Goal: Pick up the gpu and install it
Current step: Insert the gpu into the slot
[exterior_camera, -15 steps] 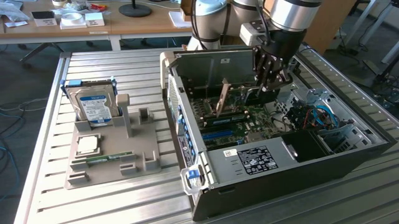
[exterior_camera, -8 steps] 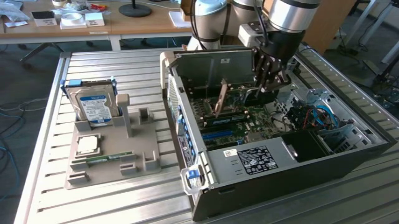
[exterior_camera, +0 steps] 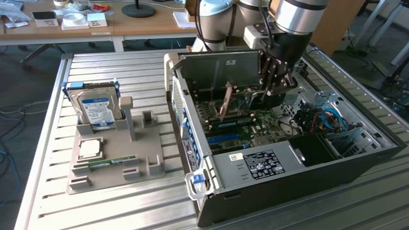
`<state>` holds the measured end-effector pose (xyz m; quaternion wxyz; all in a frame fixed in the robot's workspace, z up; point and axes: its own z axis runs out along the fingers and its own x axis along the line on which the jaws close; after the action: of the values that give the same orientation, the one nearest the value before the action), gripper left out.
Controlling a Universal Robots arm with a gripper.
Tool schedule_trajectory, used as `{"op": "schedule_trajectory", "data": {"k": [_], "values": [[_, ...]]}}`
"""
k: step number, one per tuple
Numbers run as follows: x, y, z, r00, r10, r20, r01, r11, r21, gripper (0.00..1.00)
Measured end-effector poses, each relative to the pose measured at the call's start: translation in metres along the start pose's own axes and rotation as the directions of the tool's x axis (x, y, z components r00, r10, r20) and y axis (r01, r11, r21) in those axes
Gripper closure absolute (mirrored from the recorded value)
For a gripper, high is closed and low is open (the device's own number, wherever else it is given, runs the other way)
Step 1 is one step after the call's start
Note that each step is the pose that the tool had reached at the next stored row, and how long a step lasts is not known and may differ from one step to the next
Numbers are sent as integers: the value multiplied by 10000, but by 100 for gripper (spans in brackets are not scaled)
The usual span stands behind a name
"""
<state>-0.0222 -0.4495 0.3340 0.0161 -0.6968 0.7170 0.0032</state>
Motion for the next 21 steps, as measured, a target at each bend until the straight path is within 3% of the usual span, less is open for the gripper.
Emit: {"op": "schedule_trajectory", "data": {"k": [7,21], "values": [[10,27,75,9999,107,-3,-107,9999,3,73],[57,109,84,9999,110,-3,-110,9999,2,73]]}}
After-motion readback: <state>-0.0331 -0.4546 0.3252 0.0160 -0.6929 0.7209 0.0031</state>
